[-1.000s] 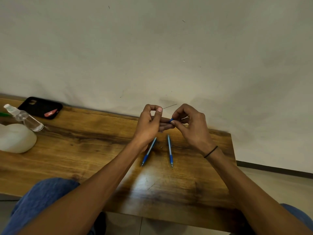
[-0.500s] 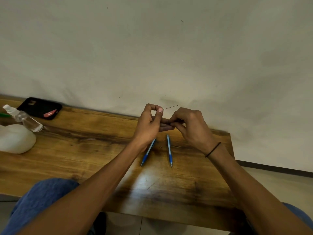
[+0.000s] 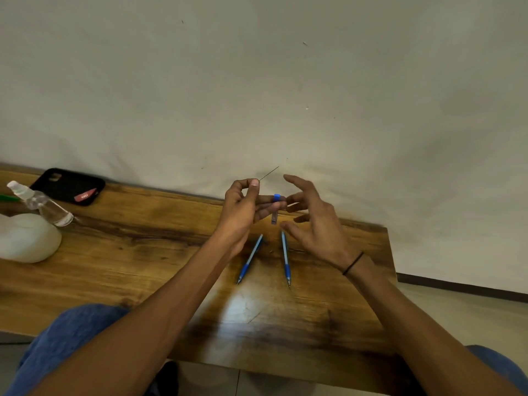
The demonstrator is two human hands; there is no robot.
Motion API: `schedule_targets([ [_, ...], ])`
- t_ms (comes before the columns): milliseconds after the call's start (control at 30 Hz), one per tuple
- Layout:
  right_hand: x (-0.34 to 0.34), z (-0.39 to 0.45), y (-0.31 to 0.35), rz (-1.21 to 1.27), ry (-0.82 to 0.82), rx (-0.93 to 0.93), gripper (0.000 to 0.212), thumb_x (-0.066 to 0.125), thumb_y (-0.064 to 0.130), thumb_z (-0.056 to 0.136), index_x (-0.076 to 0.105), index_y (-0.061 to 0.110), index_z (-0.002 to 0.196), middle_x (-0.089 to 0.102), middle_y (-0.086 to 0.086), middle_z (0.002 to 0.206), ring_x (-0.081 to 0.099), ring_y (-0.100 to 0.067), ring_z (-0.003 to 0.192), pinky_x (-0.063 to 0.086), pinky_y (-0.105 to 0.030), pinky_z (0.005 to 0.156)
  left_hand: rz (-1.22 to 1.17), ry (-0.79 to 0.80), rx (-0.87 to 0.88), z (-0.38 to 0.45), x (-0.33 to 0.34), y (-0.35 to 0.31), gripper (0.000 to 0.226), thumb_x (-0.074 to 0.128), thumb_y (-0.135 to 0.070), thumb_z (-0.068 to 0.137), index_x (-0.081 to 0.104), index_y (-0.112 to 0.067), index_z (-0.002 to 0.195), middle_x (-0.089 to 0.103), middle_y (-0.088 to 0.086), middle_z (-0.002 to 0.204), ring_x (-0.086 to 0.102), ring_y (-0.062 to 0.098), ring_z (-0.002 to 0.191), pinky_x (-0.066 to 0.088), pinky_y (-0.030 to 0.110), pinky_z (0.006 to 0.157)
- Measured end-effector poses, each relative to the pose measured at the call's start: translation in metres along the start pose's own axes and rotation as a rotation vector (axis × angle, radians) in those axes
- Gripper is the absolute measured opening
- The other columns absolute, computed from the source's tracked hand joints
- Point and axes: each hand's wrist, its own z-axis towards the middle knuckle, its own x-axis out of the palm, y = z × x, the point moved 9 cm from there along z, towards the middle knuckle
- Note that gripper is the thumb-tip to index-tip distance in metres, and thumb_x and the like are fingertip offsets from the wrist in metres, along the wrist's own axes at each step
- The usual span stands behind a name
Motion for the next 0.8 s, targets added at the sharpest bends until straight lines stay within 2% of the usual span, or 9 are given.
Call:
schedule_targets([
  [67, 0.012, -0.003, 0.002, -0.052, 0.032, -0.03, 0.094, 0.076, 0.035, 0.089, 0.014, 0.061, 0.154, 0.068, 0.006, 0.124, 0.068, -0.001, 0.096, 0.06, -0.017, 0.078, -0.023, -0.002, -0.015, 0.001, -0.001, 0.001, 0.023, 0.047, -0.028, 0.113, 0.049, -0.013, 0.13, 0.08, 0.025, 0.101, 0.08, 0.034, 0.099, 0.065, 0.027, 0.08],
  [133, 0.02, -0.007, 0.004, -0.058, 0.026, -0.054, 0.094, 0.076, 0.034, 0.091, 0.013, 0.06, 0.155, 0.071, 0.007, 0.117, 0.072, -0.004, 0.089, 0.06, -0.019, 0.073, -0.037, -0.008, -0.022, 0.001, -0.001, 0.002, 0.021, 0.048, -0.027, 0.113, 0.051, -0.013, 0.129, 0.08, 0.023, 0.1, 0.081, 0.033, 0.098, 0.065, 0.027, 0.078],
  [267, 0.026, -0.01, 0.008, -0.027, -0.013, -0.067, 0.092, 0.076, 0.023, 0.092, 0.017, 0.056, 0.155, 0.067, 0.018, 0.103, 0.068, 0.006, 0.081, 0.059, -0.015, 0.075, -0.094, -0.013, -0.035, 0.0, -0.001, 0.002, 0.013, 0.05, -0.024, 0.112, 0.053, -0.015, 0.121, 0.081, 0.02, 0.094, 0.082, 0.028, 0.089, 0.064, 0.024, 0.072],
  [400, 0.032, -0.012, 0.006, -0.073, 0.002, -0.052, 0.098, 0.077, 0.009, 0.092, 0.013, 0.045, 0.158, 0.071, 0.001, 0.107, 0.072, -0.013, 0.09, 0.064, -0.037, 0.08, -0.119, -0.023, -0.044, 0.001, -0.001, 0.002, 0.01, 0.052, -0.022, 0.111, 0.055, -0.014, 0.117, 0.081, 0.02, 0.09, 0.082, 0.026, 0.085, 0.064, 0.024, 0.072],
  [500, 0.031, -0.012, 0.009, -0.145, -0.016, -0.055, 0.094, 0.074, 0.009, 0.095, 0.01, 0.04, 0.156, 0.072, -0.008, 0.103, 0.072, -0.024, 0.081, 0.063, -0.047, 0.069, -0.127, -0.021, -0.056, 0.001, 0.001, 0.003, 0.01, 0.053, -0.021, 0.111, 0.055, -0.013, 0.116, 0.081, 0.02, 0.088, 0.082, 0.024, 0.083, 0.064, 0.024, 0.071],
  [600, 0.029, -0.013, 0.014, -0.203, -0.028, -0.085, 0.09, 0.074, 0.01, 0.095, 0.012, 0.04, 0.154, 0.074, -0.012, 0.102, 0.073, -0.028, 0.076, 0.063, -0.049, 0.062, -0.134, -0.017, -0.062, 0.0, 0.001, 0.003, 0.011, 0.053, -0.021, 0.111, 0.055, -0.013, 0.117, 0.081, 0.019, 0.087, 0.082, 0.023, 0.081, 0.065, 0.024, 0.071],
  [800, 0.027, -0.014, 0.014, -0.161, -0.028, -0.075, 0.089, 0.074, 0.006, 0.094, 0.015, 0.039, 0.151, 0.074, -0.012, 0.105, 0.074, -0.029, 0.082, 0.063, -0.05, 0.069, -0.122, -0.021, -0.068, 0.0, 0.002, 0.005, 0.011, 0.053, -0.021, 0.111, 0.055, -0.013, 0.117, 0.081, 0.016, 0.084, 0.082, 0.022, 0.079, 0.065, 0.024, 0.07],
])
